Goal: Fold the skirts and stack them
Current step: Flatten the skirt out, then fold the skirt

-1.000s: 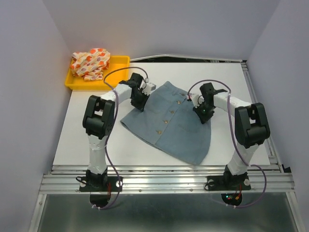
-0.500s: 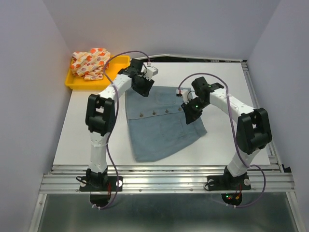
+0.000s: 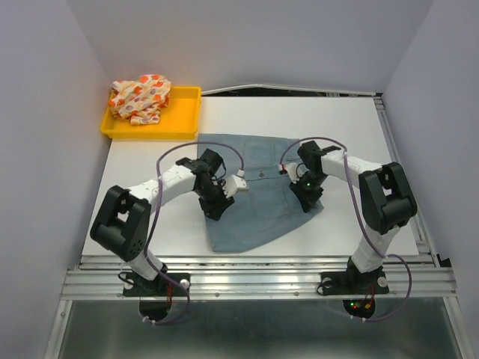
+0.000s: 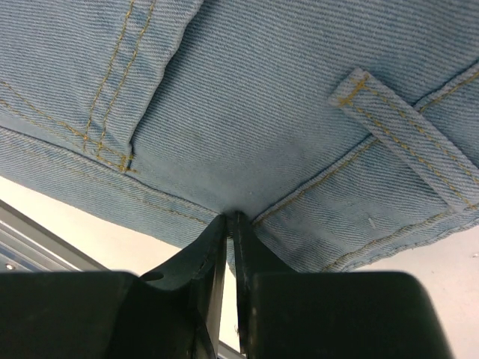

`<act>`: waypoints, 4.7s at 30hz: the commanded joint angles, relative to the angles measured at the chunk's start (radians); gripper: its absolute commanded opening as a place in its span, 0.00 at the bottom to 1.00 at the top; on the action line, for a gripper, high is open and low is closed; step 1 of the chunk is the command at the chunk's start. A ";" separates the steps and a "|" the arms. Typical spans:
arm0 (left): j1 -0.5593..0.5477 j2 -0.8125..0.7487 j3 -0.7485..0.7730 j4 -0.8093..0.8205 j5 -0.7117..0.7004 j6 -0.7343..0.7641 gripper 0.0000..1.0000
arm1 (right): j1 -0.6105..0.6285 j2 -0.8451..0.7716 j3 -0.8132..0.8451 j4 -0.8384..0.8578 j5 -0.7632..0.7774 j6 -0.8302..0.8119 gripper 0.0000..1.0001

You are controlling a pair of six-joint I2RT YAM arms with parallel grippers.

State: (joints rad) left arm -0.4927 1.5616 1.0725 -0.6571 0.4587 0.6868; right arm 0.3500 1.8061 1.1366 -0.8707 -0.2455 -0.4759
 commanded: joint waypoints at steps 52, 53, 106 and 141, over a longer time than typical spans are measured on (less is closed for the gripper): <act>-0.242 0.302 0.158 0.174 -0.146 -0.032 0.50 | -0.361 0.390 0.827 0.059 -0.097 0.171 0.65; -0.266 0.305 0.146 0.171 -0.138 -0.039 0.49 | -0.361 0.410 0.838 0.046 -0.080 0.165 0.65; 0.154 0.879 1.070 0.082 -0.045 0.040 0.63 | -0.302 0.524 0.871 -0.162 0.045 -0.296 0.45; 0.171 0.876 1.077 0.031 -0.049 0.063 0.67 | -0.407 0.578 1.109 -0.336 -0.201 -0.245 0.54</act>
State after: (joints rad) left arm -0.3332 2.4508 2.1300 -0.5911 0.4320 0.7261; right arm -0.0383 2.4111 2.1765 -1.1896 -0.4061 -0.7273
